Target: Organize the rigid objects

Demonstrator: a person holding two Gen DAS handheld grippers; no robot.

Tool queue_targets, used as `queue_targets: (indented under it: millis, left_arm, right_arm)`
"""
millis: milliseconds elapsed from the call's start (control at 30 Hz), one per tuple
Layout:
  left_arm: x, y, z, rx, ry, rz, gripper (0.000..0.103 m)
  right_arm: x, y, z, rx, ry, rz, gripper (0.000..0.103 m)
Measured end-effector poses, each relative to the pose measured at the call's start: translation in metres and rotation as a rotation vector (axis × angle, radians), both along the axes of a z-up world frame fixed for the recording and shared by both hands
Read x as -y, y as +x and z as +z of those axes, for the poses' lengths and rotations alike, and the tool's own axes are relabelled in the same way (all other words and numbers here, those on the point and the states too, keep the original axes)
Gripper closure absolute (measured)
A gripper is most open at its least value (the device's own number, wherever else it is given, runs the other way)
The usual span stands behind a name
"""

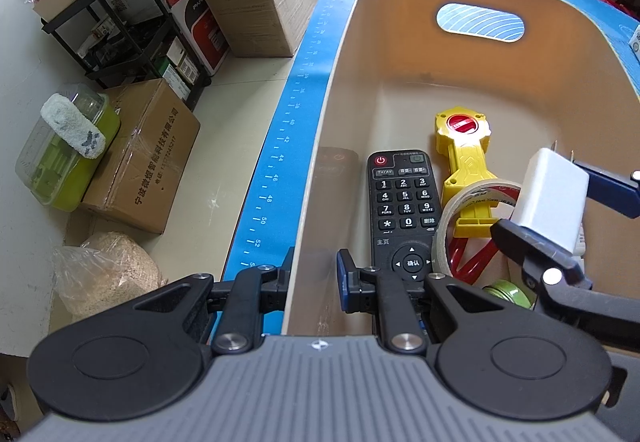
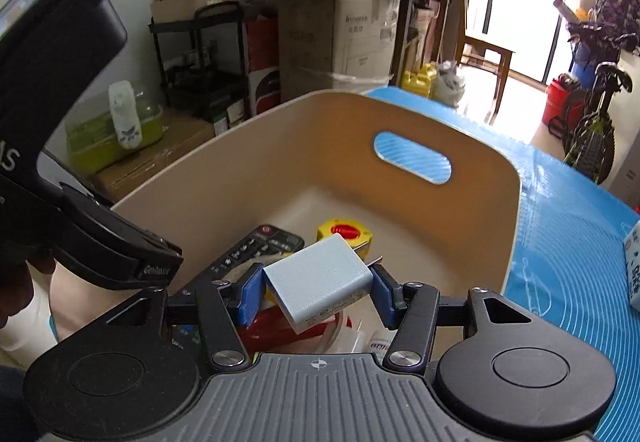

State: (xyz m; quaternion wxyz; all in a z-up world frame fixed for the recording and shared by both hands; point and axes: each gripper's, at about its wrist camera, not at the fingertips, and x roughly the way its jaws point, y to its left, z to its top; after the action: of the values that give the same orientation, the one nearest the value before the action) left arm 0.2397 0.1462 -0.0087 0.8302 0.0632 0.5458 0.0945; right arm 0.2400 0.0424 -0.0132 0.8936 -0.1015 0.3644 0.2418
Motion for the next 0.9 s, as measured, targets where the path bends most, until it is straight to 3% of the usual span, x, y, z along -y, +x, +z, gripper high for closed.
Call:
queue_targets:
  millis: [300,367,467,533,900]
  left_arm:
    - [0.003,0.0,0.001,0.008,0.001,0.015,0.082]
    - [0.003,-0.001,0.003,0.015,0.001,0.012,0.075]
    - [0.007,-0.003,0.01,0.045,-0.021,0.004,0.052]
    - [0.012,-0.006,0.016,0.076,-0.011,-0.005,0.029]
    - [0.037,-0.033,0.064,0.214,-0.042,-0.019,0.027]
  right_arm:
    - [0.023,-0.001,0.015,-0.019,0.069,-0.059,0.038]
    - [0.028,-0.003,0.02,-0.016,0.084,-0.067,0.035]
    - [0.037,-0.008,0.028,-0.011,0.103,-0.096,0.029]
    - [0.046,-0.012,0.033,-0.012,0.113,-0.125,0.026]
    - [0.103,-0.046,0.066,0.027,0.123,-0.301,0.014]
